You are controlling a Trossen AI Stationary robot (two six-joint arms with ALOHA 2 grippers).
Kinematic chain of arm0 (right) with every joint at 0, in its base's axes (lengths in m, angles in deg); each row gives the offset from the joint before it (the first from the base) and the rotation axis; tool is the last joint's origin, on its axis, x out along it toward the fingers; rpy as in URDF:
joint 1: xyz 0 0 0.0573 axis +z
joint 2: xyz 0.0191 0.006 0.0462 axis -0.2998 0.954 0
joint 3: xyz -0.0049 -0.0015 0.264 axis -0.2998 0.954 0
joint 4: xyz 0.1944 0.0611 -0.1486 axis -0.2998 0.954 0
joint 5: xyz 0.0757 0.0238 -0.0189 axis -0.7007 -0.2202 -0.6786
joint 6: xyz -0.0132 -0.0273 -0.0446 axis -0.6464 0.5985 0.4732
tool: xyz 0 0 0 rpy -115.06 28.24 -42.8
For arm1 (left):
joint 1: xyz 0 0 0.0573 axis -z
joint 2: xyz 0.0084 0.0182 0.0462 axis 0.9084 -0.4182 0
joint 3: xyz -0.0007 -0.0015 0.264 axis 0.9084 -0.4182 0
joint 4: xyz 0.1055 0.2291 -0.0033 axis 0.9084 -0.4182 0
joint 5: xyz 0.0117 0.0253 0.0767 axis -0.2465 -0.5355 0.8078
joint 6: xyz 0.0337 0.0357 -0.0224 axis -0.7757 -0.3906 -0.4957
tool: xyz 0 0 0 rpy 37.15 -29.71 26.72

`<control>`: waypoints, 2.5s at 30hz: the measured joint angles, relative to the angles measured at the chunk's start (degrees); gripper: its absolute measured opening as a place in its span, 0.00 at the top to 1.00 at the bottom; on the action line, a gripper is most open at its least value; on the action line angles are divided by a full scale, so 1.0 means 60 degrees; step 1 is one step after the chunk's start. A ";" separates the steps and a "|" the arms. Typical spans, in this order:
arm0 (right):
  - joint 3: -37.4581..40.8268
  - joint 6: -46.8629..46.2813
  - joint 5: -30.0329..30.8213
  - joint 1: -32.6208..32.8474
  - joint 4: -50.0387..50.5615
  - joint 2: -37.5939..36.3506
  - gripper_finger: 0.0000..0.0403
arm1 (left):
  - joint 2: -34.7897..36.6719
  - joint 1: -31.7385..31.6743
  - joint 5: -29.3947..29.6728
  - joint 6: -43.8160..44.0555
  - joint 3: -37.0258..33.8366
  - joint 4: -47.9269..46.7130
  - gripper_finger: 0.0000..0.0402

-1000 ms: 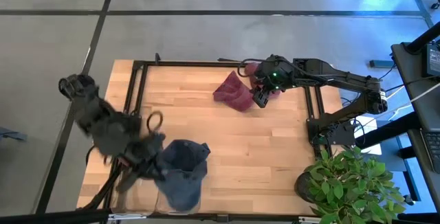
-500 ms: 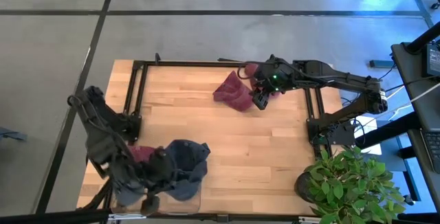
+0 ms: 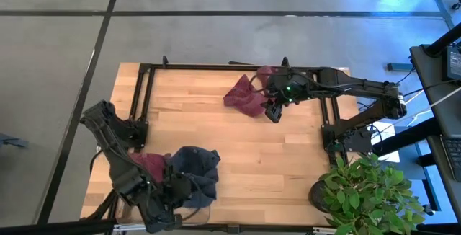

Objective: Pick & Place hat
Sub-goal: Put the blue cap into the right transparent bin, then put the left red cap into the left transparent bin

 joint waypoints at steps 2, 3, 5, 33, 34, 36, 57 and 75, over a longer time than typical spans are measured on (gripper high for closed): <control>0.0000 0.0007 0.0003 0.0000 0.0006 0.0000 0.49 | -0.0128 -0.0050 -0.0176 0.0074 -0.0098 -0.0078 0.99; 0.0000 0.0008 0.0006 0.0000 0.0006 0.0000 0.49 | -0.0204 -0.0077 -0.0336 0.0127 -0.0155 -0.0167 0.99; 0.0000 0.0015 0.0007 0.0000 0.0006 0.0000 0.49 | -0.0341 -0.0126 -0.0517 0.0316 -0.0247 -0.0492 0.99; 0.0000 0.0081 0.0010 -0.0003 0.0142 0.0000 0.49 | -0.0108 -0.0803 0.0053 -0.0383 -0.0264 -0.2977 0.69; 0.0000 0.0080 0.0010 -0.0003 0.0168 0.0000 0.49 | -0.0052 -0.0838 0.0008 -0.0552 -0.0264 -0.3016 0.67; 0.0000 0.0079 0.0010 -0.0003 0.0163 -0.0001 0.49 | 0.0202 -0.0952 0.0069 -0.0830 -0.0264 -0.3018 0.62; 0.0004 -0.3380 0.0520 -0.0345 -0.0020 0.1283 0.49 | 0.4652 -0.5143 0.1889 -0.5471 -0.0257 -0.2266 0.57; 0.3180 -0.3265 -0.1529 -0.2311 -0.3577 0.1961 0.55 | 0.4980 -1.1118 -0.4869 -0.9941 -0.4377 0.4358 0.57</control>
